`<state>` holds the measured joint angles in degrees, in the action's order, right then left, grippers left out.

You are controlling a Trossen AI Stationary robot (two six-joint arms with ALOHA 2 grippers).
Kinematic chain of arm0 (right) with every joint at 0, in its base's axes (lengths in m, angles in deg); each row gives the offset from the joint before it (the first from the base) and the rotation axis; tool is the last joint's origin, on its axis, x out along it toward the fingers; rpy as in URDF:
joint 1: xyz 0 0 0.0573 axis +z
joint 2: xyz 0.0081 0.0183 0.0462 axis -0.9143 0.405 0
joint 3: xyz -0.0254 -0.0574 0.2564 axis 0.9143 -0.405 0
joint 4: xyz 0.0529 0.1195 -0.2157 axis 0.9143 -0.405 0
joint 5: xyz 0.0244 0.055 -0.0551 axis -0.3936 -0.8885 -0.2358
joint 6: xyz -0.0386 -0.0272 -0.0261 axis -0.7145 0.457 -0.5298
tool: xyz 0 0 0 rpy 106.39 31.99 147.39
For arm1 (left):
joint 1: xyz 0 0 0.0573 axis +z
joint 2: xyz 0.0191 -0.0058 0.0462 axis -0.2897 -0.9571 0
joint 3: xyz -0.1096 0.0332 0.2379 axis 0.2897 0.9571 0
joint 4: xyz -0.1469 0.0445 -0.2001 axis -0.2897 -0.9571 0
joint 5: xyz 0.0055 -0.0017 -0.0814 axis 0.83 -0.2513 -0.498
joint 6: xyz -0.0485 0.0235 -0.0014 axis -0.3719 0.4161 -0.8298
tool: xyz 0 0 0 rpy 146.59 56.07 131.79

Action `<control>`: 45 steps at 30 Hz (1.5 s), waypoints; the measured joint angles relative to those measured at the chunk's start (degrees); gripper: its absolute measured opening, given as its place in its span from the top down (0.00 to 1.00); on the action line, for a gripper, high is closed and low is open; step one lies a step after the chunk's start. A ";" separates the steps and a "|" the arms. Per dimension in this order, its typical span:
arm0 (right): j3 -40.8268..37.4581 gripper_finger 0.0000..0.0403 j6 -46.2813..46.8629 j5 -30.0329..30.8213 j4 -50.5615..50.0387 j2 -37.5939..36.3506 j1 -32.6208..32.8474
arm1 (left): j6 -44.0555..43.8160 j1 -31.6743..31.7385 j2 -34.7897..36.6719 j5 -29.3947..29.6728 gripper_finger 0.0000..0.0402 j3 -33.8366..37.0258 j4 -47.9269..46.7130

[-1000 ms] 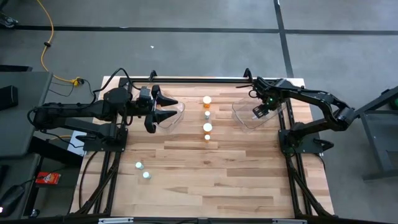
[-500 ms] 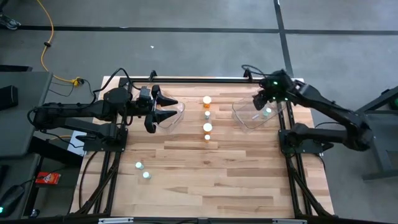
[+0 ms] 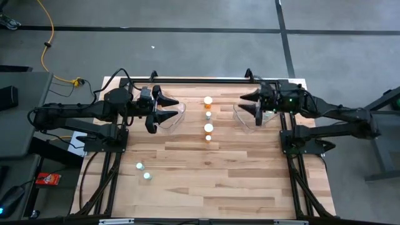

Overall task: Pick and place medicine bottles into bin by pill shape (circle, oval)
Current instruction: Put the top orange capsule bottle into the left transparent bin

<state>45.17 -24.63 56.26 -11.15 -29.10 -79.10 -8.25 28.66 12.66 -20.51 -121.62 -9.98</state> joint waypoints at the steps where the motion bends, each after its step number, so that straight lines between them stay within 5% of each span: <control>1: 0.00 0.54 -1.46 -0.01 0.02 0.30 0.89 | 0.02 0.01 0.00 0.01 0.47 0.00 0.00; 45: 0.00 0.54 -2.33 1.33 2.81 1.29 5.61 | 0.02 0.02 0.00 2.03 0.47 0.00 0.00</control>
<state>45.17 -26.97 57.59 -8.34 -27.81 -73.49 -8.23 28.68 12.66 -18.48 -121.62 -9.98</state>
